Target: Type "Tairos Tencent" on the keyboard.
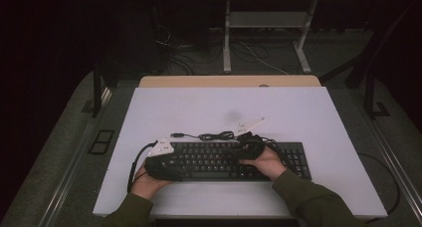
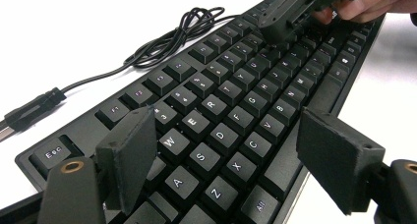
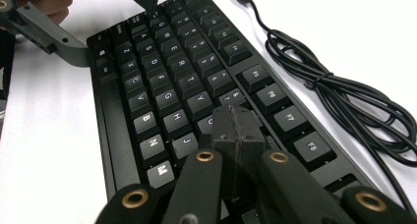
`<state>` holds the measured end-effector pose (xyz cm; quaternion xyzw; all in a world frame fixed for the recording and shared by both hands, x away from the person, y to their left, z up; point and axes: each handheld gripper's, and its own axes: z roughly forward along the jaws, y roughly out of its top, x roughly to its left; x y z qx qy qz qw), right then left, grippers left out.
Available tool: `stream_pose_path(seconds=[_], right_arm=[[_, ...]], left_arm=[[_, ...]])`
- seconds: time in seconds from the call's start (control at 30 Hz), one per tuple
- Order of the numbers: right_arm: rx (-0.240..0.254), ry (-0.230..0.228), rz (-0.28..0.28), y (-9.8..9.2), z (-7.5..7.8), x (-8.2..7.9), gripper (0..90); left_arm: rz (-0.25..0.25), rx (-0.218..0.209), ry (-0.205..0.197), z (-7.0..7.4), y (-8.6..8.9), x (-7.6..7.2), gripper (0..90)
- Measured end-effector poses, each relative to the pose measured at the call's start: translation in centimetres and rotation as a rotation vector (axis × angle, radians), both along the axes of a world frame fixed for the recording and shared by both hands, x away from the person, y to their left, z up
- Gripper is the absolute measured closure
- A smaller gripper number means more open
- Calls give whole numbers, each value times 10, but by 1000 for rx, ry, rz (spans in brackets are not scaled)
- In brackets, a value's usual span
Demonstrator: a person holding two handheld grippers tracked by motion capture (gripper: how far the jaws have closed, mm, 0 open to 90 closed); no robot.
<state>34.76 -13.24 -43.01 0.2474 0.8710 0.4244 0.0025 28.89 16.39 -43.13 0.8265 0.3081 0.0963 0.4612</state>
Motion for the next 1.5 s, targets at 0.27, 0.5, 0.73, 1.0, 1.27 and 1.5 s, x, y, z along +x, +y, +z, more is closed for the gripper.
stream_pose_path(seconds=[0.27, 0.5, 0.73, 1.0, 1.27, 1.5], right_arm=[[-39, 5, 5, 4, -4, -2, 894], [-45, 4, 0, 4, -4, -2, 894], [-59, 7, -6, 4, -5, -2, 894], [-55, 11, -8, 4, -5, -2, 894], [-44, 6, -12, 1, -3, -2, 893], [-14, 0, -16, -1, 0, -2, 813]], left_arm=[[-3, 2, 1, 0, 0, 1, 223], [-4, 0, 2, -1, -1, 1, 223], [-2, 0, 2, -1, -1, 1, 223], [1, 0, 3, -1, 0, 1, 223], [2, -2, 1, -1, 0, 1, 223], [2, -2, -2, -1, 0, 2, 225]])
